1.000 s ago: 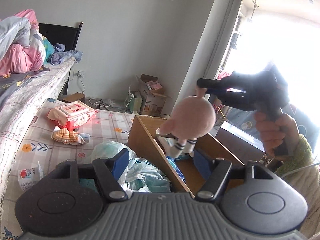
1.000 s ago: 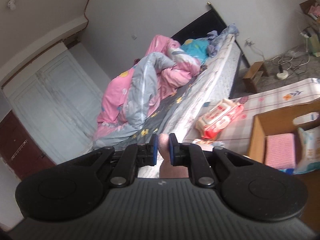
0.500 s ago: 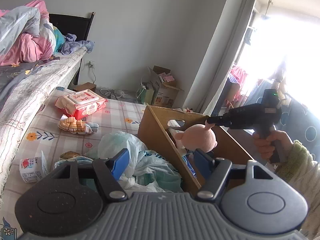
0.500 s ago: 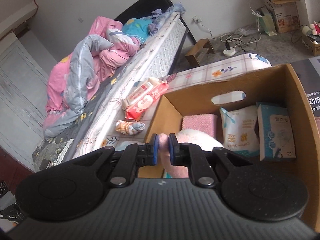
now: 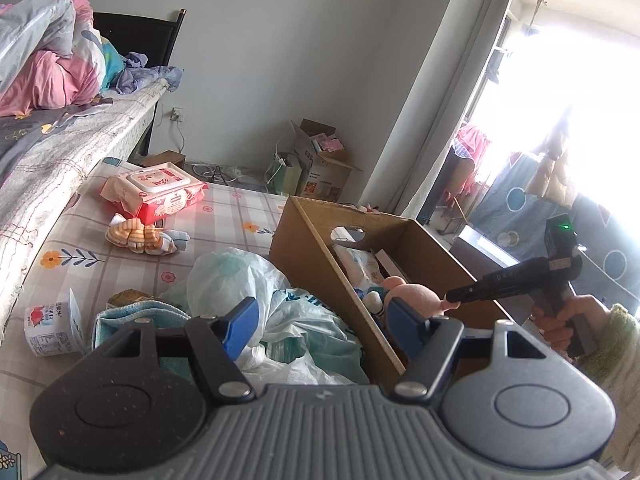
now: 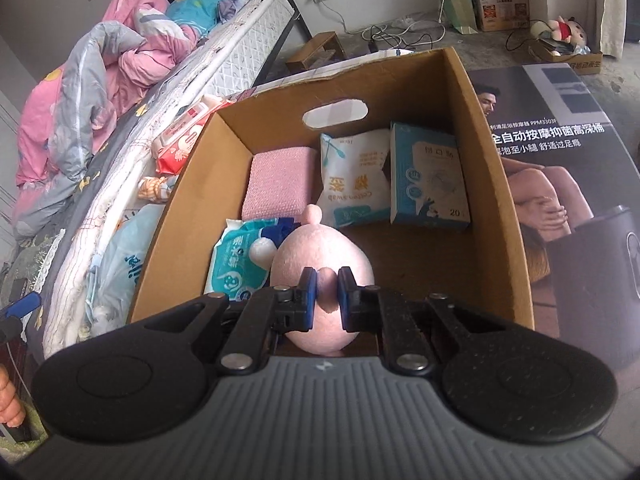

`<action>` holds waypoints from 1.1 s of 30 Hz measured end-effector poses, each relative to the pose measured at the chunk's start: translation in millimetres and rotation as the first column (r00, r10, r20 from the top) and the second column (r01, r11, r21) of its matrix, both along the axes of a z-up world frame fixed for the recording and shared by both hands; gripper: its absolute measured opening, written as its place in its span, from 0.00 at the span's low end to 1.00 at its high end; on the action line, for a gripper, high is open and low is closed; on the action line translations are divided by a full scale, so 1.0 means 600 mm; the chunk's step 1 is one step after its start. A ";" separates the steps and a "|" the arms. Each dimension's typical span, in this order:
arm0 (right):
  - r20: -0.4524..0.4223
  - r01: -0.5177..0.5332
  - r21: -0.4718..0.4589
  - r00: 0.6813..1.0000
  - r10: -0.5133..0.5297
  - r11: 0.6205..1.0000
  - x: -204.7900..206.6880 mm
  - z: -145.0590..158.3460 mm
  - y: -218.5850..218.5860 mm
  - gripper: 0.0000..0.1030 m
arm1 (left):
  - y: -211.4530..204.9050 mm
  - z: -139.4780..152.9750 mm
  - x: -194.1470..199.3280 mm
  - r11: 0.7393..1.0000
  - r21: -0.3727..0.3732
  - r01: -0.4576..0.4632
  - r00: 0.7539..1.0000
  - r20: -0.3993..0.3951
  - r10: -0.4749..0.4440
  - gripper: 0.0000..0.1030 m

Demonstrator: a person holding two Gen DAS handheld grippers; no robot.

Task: Organize soft objects
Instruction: 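Carry the pink plush toy with the right gripper over the cardboard box, then lower the plush toy into the box beside the cotton swab bag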

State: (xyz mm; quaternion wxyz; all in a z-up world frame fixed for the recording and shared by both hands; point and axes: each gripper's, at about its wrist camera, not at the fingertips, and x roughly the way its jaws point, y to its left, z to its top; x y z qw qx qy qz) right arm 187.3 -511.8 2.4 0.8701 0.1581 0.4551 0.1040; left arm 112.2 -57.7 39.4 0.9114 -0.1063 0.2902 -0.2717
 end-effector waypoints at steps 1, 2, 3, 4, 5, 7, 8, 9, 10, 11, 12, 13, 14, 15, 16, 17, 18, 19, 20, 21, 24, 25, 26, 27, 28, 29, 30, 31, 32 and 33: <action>-0.009 -0.007 0.000 1.000 0.007 1.000 -0.010 -0.003 0.005 0.11 | 0.001 -0.002 0.000 1.000 -0.003 -0.001 1.000 -0.004 0.001 0.70; -0.019 -0.015 0.004 1.000 0.015 1.000 -0.015 -0.008 0.010 0.11 | 0.002 -0.003 0.001 1.000 -0.005 -0.002 1.000 -0.008 0.002 0.70; -0.029 -0.027 0.013 0.999 0.028 1.000 -0.021 -0.009 0.014 0.11 | 0.003 -0.004 0.000 1.000 -0.008 -0.002 1.000 -0.011 0.001 0.70; -0.037 -0.046 0.017 0.998 0.047 0.999 -0.030 -0.011 0.022 0.12 | 0.004 -0.004 0.000 1.000 -0.009 -0.001 1.000 -0.013 0.001 0.70; -0.045 -0.069 0.012 0.997 0.070 0.998 -0.035 -0.012 0.031 0.13 | 0.005 -0.005 -0.002 1.000 -0.009 0.000 1.000 -0.013 0.000 0.70; -0.068 -0.126 -0.003 0.990 0.125 0.992 -0.044 -0.011 0.051 0.13 | 0.006 -0.006 -0.003 1.000 -0.006 0.000 1.000 -0.012 0.000 0.70; -0.074 -0.136 -0.008 0.988 0.135 0.991 -0.049 -0.010 0.058 0.14 | 0.007 -0.006 -0.004 1.000 -0.006 0.000 1.000 -0.011 0.000 0.70; -0.081 -0.149 -0.007 0.986 0.148 0.989 -0.053 -0.006 0.065 0.15 | 0.009 -0.007 -0.005 1.000 -0.009 0.001 1.000 -0.012 -0.001 0.70; -0.078 -0.167 0.007 0.983 0.167 0.986 -0.056 0.001 0.069 0.19 | 0.010 -0.007 -0.006 1.000 -0.012 0.001 1.000 -0.012 -0.001 0.70; -0.066 -0.181 0.029 0.981 0.183 0.983 -0.059 0.009 0.070 0.26 | 0.011 -0.008 -0.006 1.000 -0.014 0.000 1.000 -0.013 0.000 0.71; -0.054 -0.183 0.045 0.981 0.185 0.982 -0.062 0.015 0.071 0.30 | 0.013 -0.008 -0.007 1.000 -0.017 -0.001 1.000 -0.014 0.001 0.71; -0.034 -0.174 0.060 0.984 0.176 0.983 -0.063 0.025 0.068 0.36 | 0.015 -0.009 -0.008 1.000 -0.020 -0.002 1.000 -0.015 0.002 0.71; -0.007 -0.163 0.074 0.986 0.164 0.984 -0.064 0.036 0.060 0.44 | 0.016 -0.009 -0.008 1.000 -0.022 -0.002 1.000 -0.016 0.002 0.71; 0.014 -0.151 0.081 0.989 0.150 0.985 -0.065 0.041 0.057 0.47 | 0.017 -0.009 -0.008 1.000 -0.025 -0.002 1.000 -0.017 0.001 0.71; 0.030 -0.127 0.080 0.992 0.125 0.989 -0.062 0.048 0.050 0.53 | 0.018 -0.009 -0.009 1.000 -0.026 -0.001 1.000 -0.017 0.001 0.71; 0.037 -0.096 0.073 0.995 0.093 0.993 -0.057 0.052 0.043 0.58 | 0.018 -0.009 -0.010 1.000 -0.027 -0.001 1.000 -0.016 0.001 0.71; 0.036 -0.065 0.060 0.997 0.063 0.996 -0.051 0.052 0.037 0.61 | 0.019 -0.009 -0.010 1.000 -0.028 0.000 1.000 -0.015 0.000 0.71; 0.030 -0.037 0.030 0.999 0.036 0.999 -0.042 0.048 0.034 0.66 | 0.019 -0.009 -0.011 1.000 -0.030 0.002 1.000 -0.013 -0.002 0.72; 0.023 -0.013 -0.016 1.000 0.014 1.000 -0.033 0.043 0.035 0.71 | 0.019 -0.009 -0.011 1.000 -0.031 0.003 1.000 -0.013 -0.004 0.73; 0.015 0.003 -0.065 1.000 -0.002 0.998 -0.023 0.036 0.037 0.72 | 0.019 -0.009 -0.012 1.000 -0.031 0.006 1.000 -0.015 -0.006 0.73; -0.030 0.005 -0.168 1.000 -0.010 0.986 0.009 0.010 0.051 0.76 | 0.013 -0.011 -0.014 1.000 -0.012 0.015 0.999 -0.031 -0.015 0.75; -0.040 0.009 -0.206 0.999 -0.018 0.978 0.019 0.001 0.057 0.76 | 0.010 -0.012 -0.015 1.000 0.004 0.015 0.999 -0.035 -0.015 0.77; -0.044 0.012 -0.238 0.999 -0.023 0.971 0.025 -0.003 0.063 0.77 | 0.006 -0.012 -0.016 1.000 0.025 0.014 0.999 -0.034 -0.013 0.77; -0.042 0.010 -0.273 0.999 -0.022 0.962 0.029 -0.006 0.071 0.77 | 0.001 -0.012 -0.018 0.999 0.048 0.015 1.000 -0.028 -0.013 0.78; -0.033 -0.004 -0.311 0.999 -0.007 0.950 0.030 -0.009 0.080 0.77 | -0.003 -0.012 -0.019 0.997 0.073 0.014 1.000 -0.021 -0.013 0.81; -0.028 -0.023 -0.343 1.000 0.015 0.939 0.030 -0.008 0.090 0.77 | -0.006 -0.012 -0.020 0.996 0.092 0.013 1.000 -0.013 -0.012 0.82; -0.025 -0.054 -0.382 0.999 0.048 0.923 0.030 -0.009 0.102 0.77 | -0.009 -0.013 -0.021 0.994 0.111 0.016 1.000 -0.004 -0.016 0.82; -0.024 -0.095 -0.434 0.995 0.094 0.896 0.028 -0.009 0.116 0.77 | -0.012 -0.013 -0.021 0.992 0.124 0.020 1.000 0.001 -0.020 0.82; -0.026 -0.127 -0.483 0.991 0.131 0.867 0.025 -0.009 0.130 0.77 | -0.014 -0.014 -0.020 0.991 0.132 0.024 1.000 0.002 -0.024 0.83; -0.033 -0.166 -0.536 0.984 0.176 0.828 0.022 -0.011 0.145 0.77 | -0.014 -0.015 -0.019 0.991 0.134 0.026 1.000 0.000 -0.027 0.83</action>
